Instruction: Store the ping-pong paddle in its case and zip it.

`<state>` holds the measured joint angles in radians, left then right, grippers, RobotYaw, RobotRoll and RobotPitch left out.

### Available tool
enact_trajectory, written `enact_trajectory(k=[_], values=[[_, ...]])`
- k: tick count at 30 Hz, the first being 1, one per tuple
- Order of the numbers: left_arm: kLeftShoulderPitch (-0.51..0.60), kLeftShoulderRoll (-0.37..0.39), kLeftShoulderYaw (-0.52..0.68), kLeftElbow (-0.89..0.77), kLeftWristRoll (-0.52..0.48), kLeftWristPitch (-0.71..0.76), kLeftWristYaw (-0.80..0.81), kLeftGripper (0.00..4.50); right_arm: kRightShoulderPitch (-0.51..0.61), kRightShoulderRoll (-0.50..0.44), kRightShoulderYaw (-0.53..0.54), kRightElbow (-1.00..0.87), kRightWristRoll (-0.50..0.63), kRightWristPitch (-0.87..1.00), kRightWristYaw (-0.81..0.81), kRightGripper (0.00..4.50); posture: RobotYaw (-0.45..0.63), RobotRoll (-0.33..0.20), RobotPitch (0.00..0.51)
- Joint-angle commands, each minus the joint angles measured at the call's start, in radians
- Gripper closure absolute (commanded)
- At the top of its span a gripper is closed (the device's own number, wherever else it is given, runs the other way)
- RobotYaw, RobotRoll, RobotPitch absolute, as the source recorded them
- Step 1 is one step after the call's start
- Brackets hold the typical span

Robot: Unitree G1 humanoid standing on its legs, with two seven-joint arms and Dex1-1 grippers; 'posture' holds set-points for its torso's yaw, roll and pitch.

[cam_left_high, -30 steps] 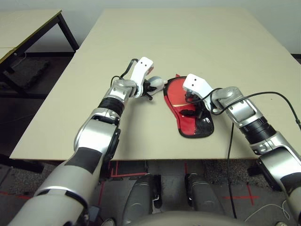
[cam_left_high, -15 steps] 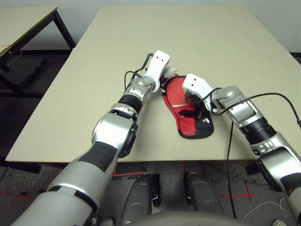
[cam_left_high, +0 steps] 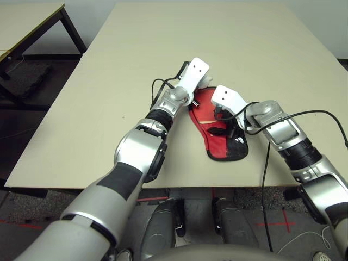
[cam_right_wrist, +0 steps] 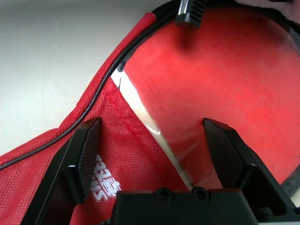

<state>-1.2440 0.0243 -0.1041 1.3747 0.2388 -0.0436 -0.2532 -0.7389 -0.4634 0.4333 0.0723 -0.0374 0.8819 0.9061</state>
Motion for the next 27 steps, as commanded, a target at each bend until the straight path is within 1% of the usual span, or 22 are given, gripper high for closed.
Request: enact_trajectory(k=[1,4,10,15,17,19,22,23,27], values=[[-0.040,-0.044,0.001,-0.009,0.019,-0.047,0.008,4.11,0.076,0.017,0.061,0.017,0.013,0.084,-0.001,0.00,-0.25,0.000,0.186],[-0.044,-0.058,0.005,-0.007,0.022,-0.044,-0.001,4.11,0.090,0.012,0.061,-0.008,0.018,0.100,-0.008,0.00,-0.26,0.000,0.188],[-0.044,-0.082,0.005,-0.010,0.025,-0.081,-0.070,4.13,0.098,0.012,0.051,-0.003,0.021,0.098,-0.020,0.00,-0.23,0.000,0.185],[-0.044,-0.065,0.008,-0.019,0.017,-0.111,-0.144,4.13,0.081,0.017,0.019,0.038,0.025,0.073,-0.027,0.00,-0.18,0.000,0.170],[-0.043,-0.048,-0.002,-0.020,0.028,-0.118,-0.158,3.40,0.074,0.017,0.006,0.055,0.027,0.063,-0.033,0.00,-0.17,0.000,0.167],[-0.038,-0.033,-0.004,-0.020,0.029,-0.113,-0.177,2.76,0.067,0.015,0.000,0.074,0.029,0.050,-0.032,0.00,-0.15,0.000,0.160],[-0.027,0.012,0.002,-0.026,0.022,-0.123,-0.208,1.79,0.058,0.014,-0.011,0.100,0.031,0.033,-0.033,0.00,-0.13,0.000,0.151],[-0.025,0.023,0.005,-0.028,0.019,-0.127,-0.219,1.40,0.055,0.013,-0.013,0.107,0.031,0.028,-0.032,0.00,-0.12,0.000,0.149],[-0.027,0.050,0.034,-0.038,-0.017,-0.125,-0.270,0.12,0.049,0.012,-0.020,0.124,0.034,0.016,-0.029,0.00,-0.11,0.000,0.147]])
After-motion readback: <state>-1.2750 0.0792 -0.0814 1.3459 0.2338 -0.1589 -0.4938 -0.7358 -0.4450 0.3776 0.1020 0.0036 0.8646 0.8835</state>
